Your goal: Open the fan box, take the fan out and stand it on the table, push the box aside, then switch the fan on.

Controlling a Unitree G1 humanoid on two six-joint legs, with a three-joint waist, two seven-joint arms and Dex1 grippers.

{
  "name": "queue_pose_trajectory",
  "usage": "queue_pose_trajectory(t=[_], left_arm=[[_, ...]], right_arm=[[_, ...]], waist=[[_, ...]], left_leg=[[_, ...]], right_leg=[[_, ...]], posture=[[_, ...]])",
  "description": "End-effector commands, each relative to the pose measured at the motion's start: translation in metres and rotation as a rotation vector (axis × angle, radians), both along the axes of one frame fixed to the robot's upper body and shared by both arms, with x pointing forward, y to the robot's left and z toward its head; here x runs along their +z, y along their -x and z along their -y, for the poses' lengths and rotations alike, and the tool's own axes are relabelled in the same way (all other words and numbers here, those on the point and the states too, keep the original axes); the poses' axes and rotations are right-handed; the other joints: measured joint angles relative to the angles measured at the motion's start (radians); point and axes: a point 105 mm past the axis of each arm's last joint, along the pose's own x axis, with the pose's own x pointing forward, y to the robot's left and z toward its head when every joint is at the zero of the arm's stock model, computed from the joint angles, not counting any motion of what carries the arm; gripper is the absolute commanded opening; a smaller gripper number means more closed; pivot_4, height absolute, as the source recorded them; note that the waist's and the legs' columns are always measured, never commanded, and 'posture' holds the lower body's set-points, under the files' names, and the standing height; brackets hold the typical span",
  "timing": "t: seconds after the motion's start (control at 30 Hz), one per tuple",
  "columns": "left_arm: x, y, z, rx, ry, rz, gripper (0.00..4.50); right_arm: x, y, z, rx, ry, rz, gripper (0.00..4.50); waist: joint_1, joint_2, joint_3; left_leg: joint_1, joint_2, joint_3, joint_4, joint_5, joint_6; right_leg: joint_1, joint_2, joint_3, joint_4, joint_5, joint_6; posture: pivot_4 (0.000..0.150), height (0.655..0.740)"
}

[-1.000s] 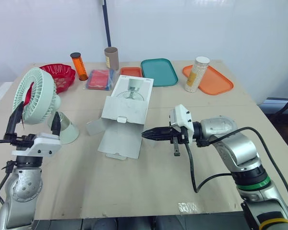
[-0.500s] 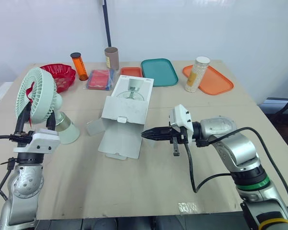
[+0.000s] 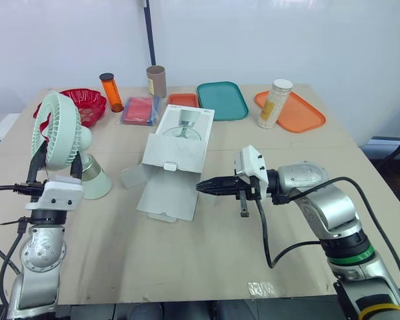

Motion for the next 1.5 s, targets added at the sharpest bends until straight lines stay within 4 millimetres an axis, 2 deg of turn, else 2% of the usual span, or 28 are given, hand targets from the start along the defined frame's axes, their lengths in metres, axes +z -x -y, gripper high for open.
queue_pose_trajectory(t=[0.03, 0.17, 0.5, 0.73, 1.13, 1.3, 1.33, 1.4, 1.43, 1.5], left_arm=[[-0.013, -0.004, 0.002, -0.035, 0.056, -0.054, 2.71], [-0.019, -0.004, -0.001, -0.045, 0.127, -0.074, 2.71], [-0.028, 0.004, -0.014, 0.015, 0.15, -0.096, 2.71], [-0.026, 0.001, -0.025, 0.079, 0.174, -0.082, 2.71], [-0.028, -0.001, -0.03, 0.107, 0.233, -0.089, 2.71], [-0.022, -0.002, -0.029, 0.107, 0.227, -0.073, 2.71], [-0.02, -0.003, -0.028, 0.107, 0.222, -0.068, 3.13], [-0.018, -0.003, -0.029, 0.111, 0.223, -0.061, 3.47], [-0.018, -0.003, -0.029, 0.114, 0.226, -0.058, 3.85], [-0.017, -0.004, -0.031, 0.123, 0.236, -0.051, 4.33]], right_arm=[[0.011, 0.003, -0.003, 0.019, -0.017, 0.05, 0.0], [0.011, 0.004, -0.003, 0.017, -0.017, 0.052, 0.0], [0.011, 0.004, -0.003, 0.016, -0.016, 0.049, 0.0], [0.009, 0.004, -0.004, 0.018, -0.016, 0.043, 0.0], [0.009, 0.004, -0.003, 0.014, -0.015, 0.043, 0.0], [0.009, 0.004, -0.003, 0.014, -0.015, 0.042, 0.0], [0.009, 0.004, -0.003, 0.014, -0.015, 0.042, 0.0], [0.009, 0.004, -0.003, 0.013, -0.015, 0.043, 0.0], [0.009, 0.004, -0.003, 0.013, -0.015, 0.043, 0.0], [0.009, 0.004, -0.003, 0.013, -0.014, 0.043, 0.0]], waist=[[0.0, 0.0, 0.0], [0.0, 0.001, -0.001], [0.0, 0.002, -0.003], [0.0, 0.002, -0.003], [0.0, 0.002, -0.003], [0.0, 0.002, -0.003], [0.0, 0.002, -0.003], [0.0, 0.002, -0.003], [0.0, 0.001, -0.003], [0.0, 0.001, -0.002]], left_leg=[[0.0, 0.0, 0.0, 0.0, 0.0, 0.0], [0.0, 0.0, 0.0, 0.0, 0.0, 0.0], [0.001, 0.0, 0.0, 0.0, 0.0, 0.0], [0.002, 0.0, 0.0, 0.0, 0.0, 0.0], [0.003, 0.0, 0.0, 0.0, 0.0, 0.0], [0.003, 0.0, 0.0, 0.0, 0.0, 0.0], [0.003, 0.0, 0.0, 0.0, 0.0, 0.0], [0.003, 0.0, 0.0, 0.0, 0.0, 0.0], [0.003, 0.0, 0.0, 0.0, 0.0, 0.0], [0.002, 0.0, 0.0, 0.0, 0.0, 0.0]], right_leg=[[0.0, 0.0, 0.0, 0.0, 0.0, 0.0], [0.0, 0.0, 0.0, 0.0, 0.0, 0.0], [0.001, 0.0, 0.0, 0.0, 0.0, 0.0], [0.002, 0.0, 0.0, 0.0, 0.0, 0.0], [0.002, 0.0, 0.0, 0.0, 0.0, 0.0], [0.002, 0.0, 0.0, 0.0, 0.0, 0.0], [0.002, 0.0, 0.0, 0.0, 0.0, 0.0], [0.002, 0.0, 0.0, 0.0, 0.0, 0.0], [0.002, 0.0, 0.0, 0.0, 0.0, 0.0], [0.002, 0.0, 0.0, -0.001, 0.0, 0.0]], posture=[[0.15, 0.74], [0.15, 0.74], [0.15, 0.74], [0.15, 0.74], [0.15, 0.74], [0.15, 0.74], [0.15, 0.74], [0.15, 0.74], [0.15, 0.74], [0.15, 0.74]])
